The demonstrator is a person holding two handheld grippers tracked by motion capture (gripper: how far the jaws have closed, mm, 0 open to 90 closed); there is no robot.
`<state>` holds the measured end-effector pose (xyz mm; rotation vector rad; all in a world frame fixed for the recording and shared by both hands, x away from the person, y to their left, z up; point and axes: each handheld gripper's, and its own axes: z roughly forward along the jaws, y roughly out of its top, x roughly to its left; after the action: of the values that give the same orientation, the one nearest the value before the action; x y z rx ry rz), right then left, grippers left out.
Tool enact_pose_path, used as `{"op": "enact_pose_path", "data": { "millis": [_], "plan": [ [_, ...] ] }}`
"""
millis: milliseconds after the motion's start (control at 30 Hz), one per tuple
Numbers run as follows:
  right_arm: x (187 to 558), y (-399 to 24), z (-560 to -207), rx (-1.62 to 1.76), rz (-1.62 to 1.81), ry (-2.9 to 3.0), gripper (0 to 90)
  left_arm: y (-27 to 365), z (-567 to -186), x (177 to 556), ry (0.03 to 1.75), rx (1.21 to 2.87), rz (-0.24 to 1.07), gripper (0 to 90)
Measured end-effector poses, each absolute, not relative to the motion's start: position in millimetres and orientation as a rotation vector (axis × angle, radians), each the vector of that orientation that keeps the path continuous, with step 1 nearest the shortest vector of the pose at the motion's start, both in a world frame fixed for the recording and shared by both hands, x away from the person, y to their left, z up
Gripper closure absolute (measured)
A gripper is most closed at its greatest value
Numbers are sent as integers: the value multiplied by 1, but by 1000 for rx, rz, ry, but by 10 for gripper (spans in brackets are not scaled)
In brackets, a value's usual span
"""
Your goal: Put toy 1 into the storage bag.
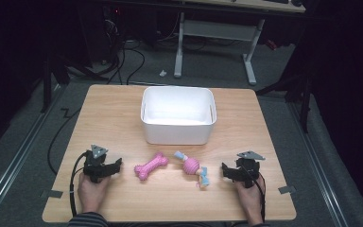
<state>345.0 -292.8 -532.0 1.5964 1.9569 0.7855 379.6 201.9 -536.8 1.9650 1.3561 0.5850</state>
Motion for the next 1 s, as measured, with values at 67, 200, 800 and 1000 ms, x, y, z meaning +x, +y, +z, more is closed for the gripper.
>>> {"op": "enact_pose_path", "data": {
  "millis": [67,200,800,1000],
  "plan": [
    [345,-293,-532,1598,787,1956,115,202,-537,380,1356,1965,585,245],
    [345,-293,-532,1598,786,1955,115,202,-537,380,1354,1966,583,245],
    [345,-292,-532,1586,790,1961,138,199,-537,382,1395,1943,595,244],
    [345,-292,-532,1583,792,1961,145,199,-537,383,1370,1960,584,215]
  ]
}}
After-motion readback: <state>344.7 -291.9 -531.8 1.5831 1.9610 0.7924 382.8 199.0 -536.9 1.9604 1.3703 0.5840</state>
